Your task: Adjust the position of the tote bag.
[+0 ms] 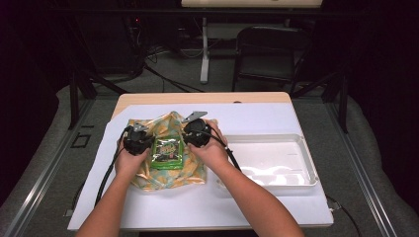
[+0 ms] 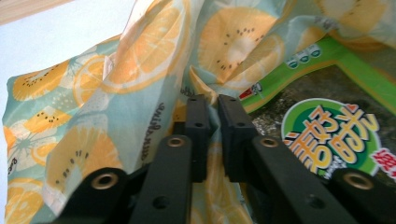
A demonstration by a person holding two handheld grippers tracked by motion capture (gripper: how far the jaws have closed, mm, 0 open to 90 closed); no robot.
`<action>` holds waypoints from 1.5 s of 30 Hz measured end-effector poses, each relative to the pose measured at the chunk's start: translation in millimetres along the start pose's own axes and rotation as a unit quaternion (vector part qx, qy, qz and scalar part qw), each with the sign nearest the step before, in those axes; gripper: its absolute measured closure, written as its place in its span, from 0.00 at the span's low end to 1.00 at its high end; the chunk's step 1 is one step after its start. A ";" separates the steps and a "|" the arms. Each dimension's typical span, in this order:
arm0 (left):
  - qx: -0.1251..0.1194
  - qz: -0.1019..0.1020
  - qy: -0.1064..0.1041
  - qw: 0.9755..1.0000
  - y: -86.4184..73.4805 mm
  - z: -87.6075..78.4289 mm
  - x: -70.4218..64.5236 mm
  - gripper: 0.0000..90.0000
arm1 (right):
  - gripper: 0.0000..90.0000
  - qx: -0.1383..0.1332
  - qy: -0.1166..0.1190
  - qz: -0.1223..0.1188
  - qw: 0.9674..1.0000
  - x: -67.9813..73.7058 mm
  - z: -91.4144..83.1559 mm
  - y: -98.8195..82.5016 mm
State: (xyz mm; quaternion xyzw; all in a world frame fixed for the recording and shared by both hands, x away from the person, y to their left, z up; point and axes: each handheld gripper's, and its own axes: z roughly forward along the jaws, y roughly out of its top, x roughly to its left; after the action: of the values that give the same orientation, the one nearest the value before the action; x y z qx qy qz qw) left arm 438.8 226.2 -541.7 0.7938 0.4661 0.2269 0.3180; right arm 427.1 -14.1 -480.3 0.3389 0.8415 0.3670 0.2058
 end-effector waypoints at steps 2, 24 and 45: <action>-0.001 -0.003 0.001 1.000 -0.7 3.1 1.2 0.96 | 0.69 0.002 0.000 0.001 1.000 1.1 3.2 -1.2; -0.001 -0.029 0.012 1.000 -1.2 21.7 15.6 0.99 | 0.78 0.026 -0.018 -0.002 1.000 6.9 33.8 -9.1; 0.022 -0.008 0.027 0.999 -7.4 11.6 11.5 0.97 | 1.00 0.093 -0.060 -0.001 0.994 -13.3 58.2 -19.5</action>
State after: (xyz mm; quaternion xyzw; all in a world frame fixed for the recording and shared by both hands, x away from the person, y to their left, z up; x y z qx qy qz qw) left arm 447.3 235.7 -554.4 0.7904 0.4858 0.2357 0.2893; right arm 462.7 -5.6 -531.3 0.3767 0.8587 0.2659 0.2238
